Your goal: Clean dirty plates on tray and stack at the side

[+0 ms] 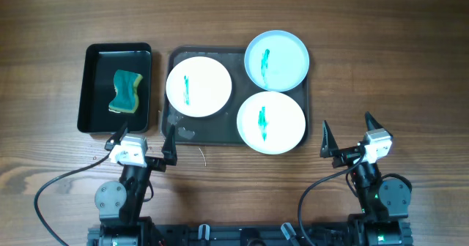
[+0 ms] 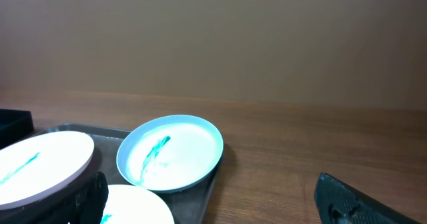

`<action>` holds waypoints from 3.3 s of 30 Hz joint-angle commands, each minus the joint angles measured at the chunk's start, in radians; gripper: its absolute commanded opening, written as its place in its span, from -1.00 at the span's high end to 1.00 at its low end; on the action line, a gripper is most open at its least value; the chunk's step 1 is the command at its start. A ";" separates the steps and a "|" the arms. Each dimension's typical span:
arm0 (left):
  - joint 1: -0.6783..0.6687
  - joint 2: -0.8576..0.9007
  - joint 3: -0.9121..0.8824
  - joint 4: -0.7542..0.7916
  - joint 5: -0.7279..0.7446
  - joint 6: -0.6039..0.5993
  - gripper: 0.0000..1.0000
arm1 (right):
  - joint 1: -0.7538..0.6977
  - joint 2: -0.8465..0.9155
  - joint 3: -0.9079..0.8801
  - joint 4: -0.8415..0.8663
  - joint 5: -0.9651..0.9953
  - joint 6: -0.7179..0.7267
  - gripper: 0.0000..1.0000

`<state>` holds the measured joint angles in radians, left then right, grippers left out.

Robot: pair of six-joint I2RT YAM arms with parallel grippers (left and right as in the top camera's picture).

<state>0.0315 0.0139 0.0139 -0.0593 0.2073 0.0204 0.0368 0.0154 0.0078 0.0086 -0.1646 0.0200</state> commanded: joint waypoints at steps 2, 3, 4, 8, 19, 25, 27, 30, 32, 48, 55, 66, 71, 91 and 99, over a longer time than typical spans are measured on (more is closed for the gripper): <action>-0.003 -0.010 -0.008 0.002 0.002 -0.003 -1.00 | 0.005 -0.005 -0.003 0.005 -0.015 -0.017 -0.99; -0.003 -0.010 -0.008 0.002 0.002 -0.003 -1.00 | 0.005 -0.005 -0.003 0.005 -0.016 -0.017 -0.99; -0.003 -0.010 -0.008 0.002 0.002 -0.003 -1.00 | 0.005 -0.005 -0.003 0.005 -0.015 -0.017 -0.99; -0.003 -0.010 -0.008 0.002 0.002 -0.003 -1.00 | 0.005 -0.005 -0.003 0.005 -0.015 -0.017 -0.99; -0.003 -0.010 -0.008 0.002 0.002 -0.003 -1.00 | 0.005 -0.005 -0.003 0.005 -0.016 -0.018 -0.99; -0.003 -0.010 -0.008 0.003 0.002 -0.003 -1.00 | 0.005 -0.005 -0.003 0.005 -0.015 -0.017 -0.99; -0.003 -0.010 -0.008 0.002 0.002 -0.003 -1.00 | 0.005 -0.005 -0.003 0.005 -0.015 -0.017 -1.00; -0.003 -0.010 -0.008 0.002 0.002 -0.003 -1.00 | 0.005 -0.005 -0.003 0.005 -0.015 -0.017 -0.99; -0.003 -0.010 -0.008 0.002 0.002 -0.003 -1.00 | 0.005 -0.005 -0.003 0.005 -0.015 -0.017 -1.00; -0.003 -0.009 -0.008 0.008 -0.002 -0.003 -1.00 | 0.005 -0.005 -0.002 0.006 -0.003 -0.020 -1.00; -0.002 -0.004 0.006 0.056 0.043 -0.003 -1.00 | 0.005 -0.003 0.010 0.022 -0.035 -0.008 -0.99; -0.002 0.310 0.330 -0.077 0.064 -0.003 -1.00 | 0.005 0.209 0.278 -0.060 -0.153 0.017 -0.99; -0.002 0.522 0.581 -0.216 0.098 -0.003 -1.00 | 0.005 0.408 0.545 -0.267 -0.208 0.017 -1.00; -0.002 1.284 1.445 -1.047 0.092 -0.003 -1.00 | 0.008 1.160 1.276 -0.980 -0.499 0.134 -0.99; -0.002 1.320 1.446 -1.018 0.095 -0.003 -1.00 | 0.178 1.419 1.331 -0.844 -0.348 0.311 -0.61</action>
<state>0.0319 1.3376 1.4433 -1.0882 0.2867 0.0200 0.1352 1.3304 1.2758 -0.8486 -0.5926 0.2264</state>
